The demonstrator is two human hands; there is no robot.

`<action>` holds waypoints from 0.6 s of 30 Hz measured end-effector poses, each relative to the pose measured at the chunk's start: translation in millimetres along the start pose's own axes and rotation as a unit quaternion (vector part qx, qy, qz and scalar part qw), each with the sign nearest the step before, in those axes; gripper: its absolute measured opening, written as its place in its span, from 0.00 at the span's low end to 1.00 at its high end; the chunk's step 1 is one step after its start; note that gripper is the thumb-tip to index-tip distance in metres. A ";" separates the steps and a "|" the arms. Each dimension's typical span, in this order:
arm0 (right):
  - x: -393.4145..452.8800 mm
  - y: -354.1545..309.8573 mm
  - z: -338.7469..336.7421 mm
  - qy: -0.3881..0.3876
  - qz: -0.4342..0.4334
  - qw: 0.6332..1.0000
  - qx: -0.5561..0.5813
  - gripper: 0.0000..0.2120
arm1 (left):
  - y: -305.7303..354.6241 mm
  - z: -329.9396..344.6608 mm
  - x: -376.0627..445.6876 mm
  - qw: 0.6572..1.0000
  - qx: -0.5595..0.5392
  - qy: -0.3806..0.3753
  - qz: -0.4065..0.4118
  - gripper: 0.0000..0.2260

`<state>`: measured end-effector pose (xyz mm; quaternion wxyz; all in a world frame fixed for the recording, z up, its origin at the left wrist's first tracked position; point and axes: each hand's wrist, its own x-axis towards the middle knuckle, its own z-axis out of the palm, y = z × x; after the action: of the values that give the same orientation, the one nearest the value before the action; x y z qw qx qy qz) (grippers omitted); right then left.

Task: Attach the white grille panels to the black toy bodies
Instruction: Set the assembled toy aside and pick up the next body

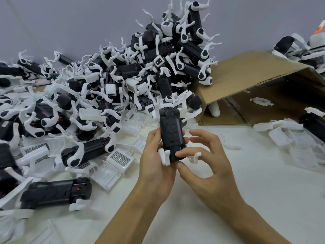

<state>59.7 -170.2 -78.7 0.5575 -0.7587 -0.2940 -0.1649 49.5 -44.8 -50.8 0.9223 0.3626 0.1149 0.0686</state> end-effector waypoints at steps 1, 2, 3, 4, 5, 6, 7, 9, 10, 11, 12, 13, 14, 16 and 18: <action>-0.4 0.0 0.2 0.000 0.005 1.000 -0.003 0.14 | 0.3 -0.7 0.5 1.000 -0.004 0.003 -0.005 0.17; -0.7 0.1 0.0 -0.001 0.011 1.000 0.000 0.14 | 0.3 -1.6 1.1 1.000 -0.005 0.009 -0.008 0.18; -0.9 0.3 -0.4 -0.001 0.016 1.000 0.007 0.14 | 0.3 -2.0 1.7 1.000 -0.004 0.016 -0.011 0.19; -0.8 0.9 -1.2 0.003 0.021 1.000 0.013 0.17 | 0.6 -1.6 2.3 1.000 -0.004 0.021 -0.012 0.19; -0.9 2.4 -1.9 0.012 0.028 0.999 0.017 0.22 | 1.2 -0.5 2.6 1.000 -0.003 0.024 -0.006 0.19; -0.4 3.9 -2.7 0.028 0.043 0.998 0.024 0.26 | 2.3 0.4 3.2 1.000 0.002 0.025 0.009 0.19; 0.4 5.1 -3.5 0.048 0.064 0.996 0.033 0.28 | 3.7 1.1 3.7 0.999 0.016 0.029 0.034 0.17; 1.9 7.5 -4.4 0.092 0.083 0.992 0.032 0.28 | 5.8 2.6 3.0 0.993 0.055 0.047 0.089 0.20; 2.0 7.9 -4.7 0.105 0.078 0.991 0.027 0.27 | 6.5 2.5 2.4 0.990 0.070 0.050 0.107 0.22; 1.8 7.6 -5.4 0.107 0.073 0.991 0.032 0.26 | 6.5 1.5 2.2 0.988 0.085 0.050 0.121 0.23; 1.4 6.9 -6.5 0.095 0.074 0.992 0.049 0.26 | 6.3 0.6 2.1 0.985 0.101 0.050 0.130 0.24; 0.6 6.3 -7.1 0.066 0.078 0.992 0.078 0.26 | 5.7 -1.0 2.2 0.983 0.119 0.047 0.135 0.25; 0.1 4.7 -7.1 0.027 0.081 0.990 0.109 0.25 | 5.1 -2.2 2.0 0.981 0.132 0.042 0.136 0.24; -0.9 1.5 -5.0 -0.041 0.104 0.983 0.144 0.22 | 4.3 -2.7 1.2 0.984 0.133 0.006 0.114 0.19; -1.3 1.2 -2.1 -0.074 0.145 0.979 0.125 0.30 | 5.7 -1.8 2.5 0.989 0.124 -0.042 0.070 0.13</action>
<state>59.7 -172.8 -79.6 0.6427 -0.7276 -0.2396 0.0118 51.2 -39.0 -48.7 0.8671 0.4839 0.0581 0.1030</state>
